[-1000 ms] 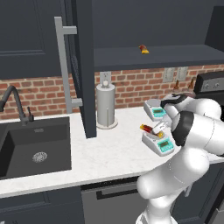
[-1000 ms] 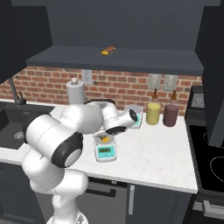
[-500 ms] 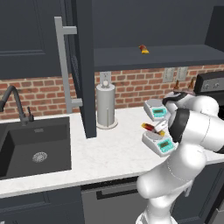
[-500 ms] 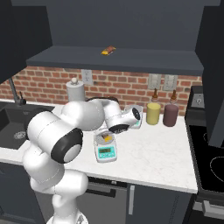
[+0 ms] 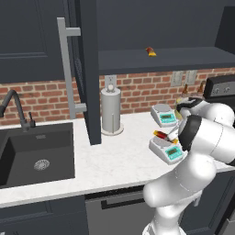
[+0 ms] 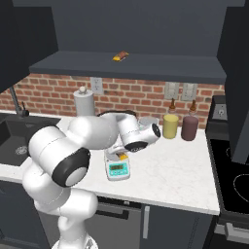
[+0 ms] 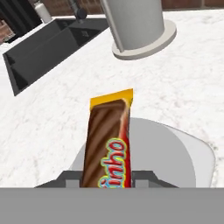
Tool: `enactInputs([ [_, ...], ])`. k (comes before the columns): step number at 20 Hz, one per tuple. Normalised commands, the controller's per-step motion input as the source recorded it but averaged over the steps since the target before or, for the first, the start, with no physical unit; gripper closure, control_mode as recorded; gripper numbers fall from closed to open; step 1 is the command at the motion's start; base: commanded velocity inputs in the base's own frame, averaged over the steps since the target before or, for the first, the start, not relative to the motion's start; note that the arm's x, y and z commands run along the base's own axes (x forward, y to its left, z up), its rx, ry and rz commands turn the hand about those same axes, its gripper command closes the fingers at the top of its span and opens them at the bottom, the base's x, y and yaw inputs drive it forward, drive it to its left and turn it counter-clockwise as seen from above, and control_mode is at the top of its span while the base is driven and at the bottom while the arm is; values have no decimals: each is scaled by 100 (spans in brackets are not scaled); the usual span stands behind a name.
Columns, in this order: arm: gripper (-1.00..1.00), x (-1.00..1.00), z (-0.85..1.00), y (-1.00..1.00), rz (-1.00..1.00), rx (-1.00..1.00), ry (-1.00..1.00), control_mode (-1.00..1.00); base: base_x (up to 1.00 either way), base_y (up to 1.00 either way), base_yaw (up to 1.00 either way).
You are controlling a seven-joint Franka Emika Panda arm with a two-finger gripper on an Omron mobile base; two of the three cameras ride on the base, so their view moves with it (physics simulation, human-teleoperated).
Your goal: Pick the bar and place it on the digital scale for weighing, and close the cabinet.
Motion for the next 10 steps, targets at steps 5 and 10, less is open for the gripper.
enactInputs([
  [5, 100, -2, -2, 7, -3, -2, 0, -100, 0, 0, 0],
  [10, -100, 0, -6, 35, -4, -3, 0, -100, 0, 0, 0],
])
